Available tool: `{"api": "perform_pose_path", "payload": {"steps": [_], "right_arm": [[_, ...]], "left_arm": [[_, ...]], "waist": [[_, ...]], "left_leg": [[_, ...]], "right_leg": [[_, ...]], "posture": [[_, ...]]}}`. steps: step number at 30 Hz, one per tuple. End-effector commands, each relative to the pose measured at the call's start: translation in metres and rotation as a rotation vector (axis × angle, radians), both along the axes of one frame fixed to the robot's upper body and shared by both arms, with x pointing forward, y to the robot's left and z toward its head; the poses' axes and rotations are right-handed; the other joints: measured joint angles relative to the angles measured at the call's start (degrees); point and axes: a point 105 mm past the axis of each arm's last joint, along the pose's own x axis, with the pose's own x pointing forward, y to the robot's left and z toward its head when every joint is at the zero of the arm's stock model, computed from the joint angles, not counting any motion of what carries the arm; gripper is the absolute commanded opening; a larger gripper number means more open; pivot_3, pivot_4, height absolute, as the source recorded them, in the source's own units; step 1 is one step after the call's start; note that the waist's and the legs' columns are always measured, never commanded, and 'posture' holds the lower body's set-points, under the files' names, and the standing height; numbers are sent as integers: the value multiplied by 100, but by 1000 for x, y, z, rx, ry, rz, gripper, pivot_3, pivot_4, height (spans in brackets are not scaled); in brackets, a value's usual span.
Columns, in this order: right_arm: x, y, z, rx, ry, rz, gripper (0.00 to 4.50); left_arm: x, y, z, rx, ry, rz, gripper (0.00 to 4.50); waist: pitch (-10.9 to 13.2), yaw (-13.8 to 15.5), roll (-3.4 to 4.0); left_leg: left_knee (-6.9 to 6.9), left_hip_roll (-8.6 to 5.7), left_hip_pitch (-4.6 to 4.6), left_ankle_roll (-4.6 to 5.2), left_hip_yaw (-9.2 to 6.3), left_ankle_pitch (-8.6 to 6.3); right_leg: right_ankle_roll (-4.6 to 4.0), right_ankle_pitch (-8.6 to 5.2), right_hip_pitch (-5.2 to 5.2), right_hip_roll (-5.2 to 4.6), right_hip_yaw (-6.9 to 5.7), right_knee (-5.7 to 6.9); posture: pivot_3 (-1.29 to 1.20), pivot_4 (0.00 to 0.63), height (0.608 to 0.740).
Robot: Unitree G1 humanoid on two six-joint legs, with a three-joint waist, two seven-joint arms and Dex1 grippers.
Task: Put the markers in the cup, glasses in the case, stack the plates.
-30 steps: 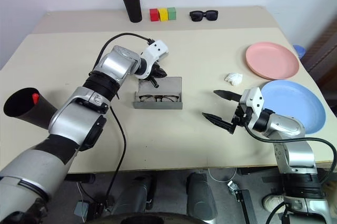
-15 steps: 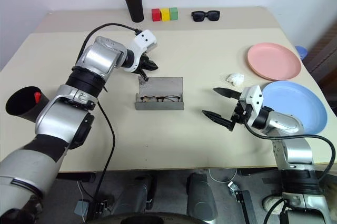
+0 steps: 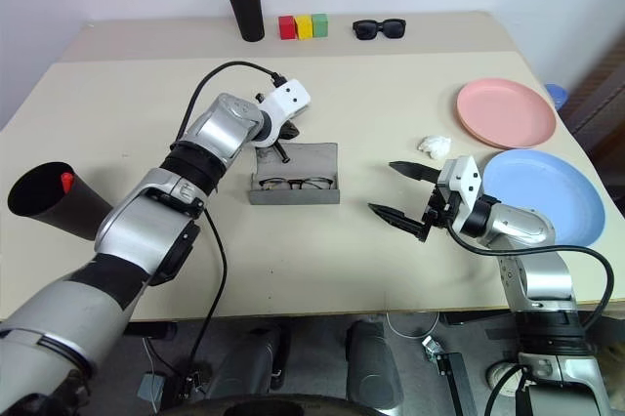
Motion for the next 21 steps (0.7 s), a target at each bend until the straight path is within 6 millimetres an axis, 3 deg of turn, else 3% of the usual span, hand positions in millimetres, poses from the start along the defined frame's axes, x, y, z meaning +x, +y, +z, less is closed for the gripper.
{"api": "perform_pose_path", "payload": {"steps": [1, 7, 13, 21], "right_arm": [[-3, 0, 10, 3, -38, 4, 4500], [-5, -3, 9, 2, -34, -2, 4500], [-3, -3, 8, 2, -32, 1, 4500], [-1, -2, 8, -1, -30, 8, 4500]], "left_arm": [[-2, 0, 16, -41, 19, -25, 20], [-27, 12, 33, -205, 254, -58, 20], [-54, 21, 37, -238, 361, -111, 20], [-86, 12, 23, -241, 441, -183, 20]], "waist": [[0, 6, 0], [0, -15, 0], [-1, -14, 2], [-2, -6, 3]], "left_leg": [[0, 0, 0, 0, 0, 0], [0, 0, -1, 0, 0, 0], [0, 1, 1, 0, -1, 0], [1, 2, 1, 0, -2, 0]], "right_leg": [[0, 0, 0, 0, 0, 0], [0, 0, -1, 0, 0, 3], [0, 0, 0, 0, 0, 3], [-1, 0, 0, 0, 3, 4]], "posture": [[0, 150, 740], [0, 150, 740], [0, 150, 740], [0, 150, 740]]}}
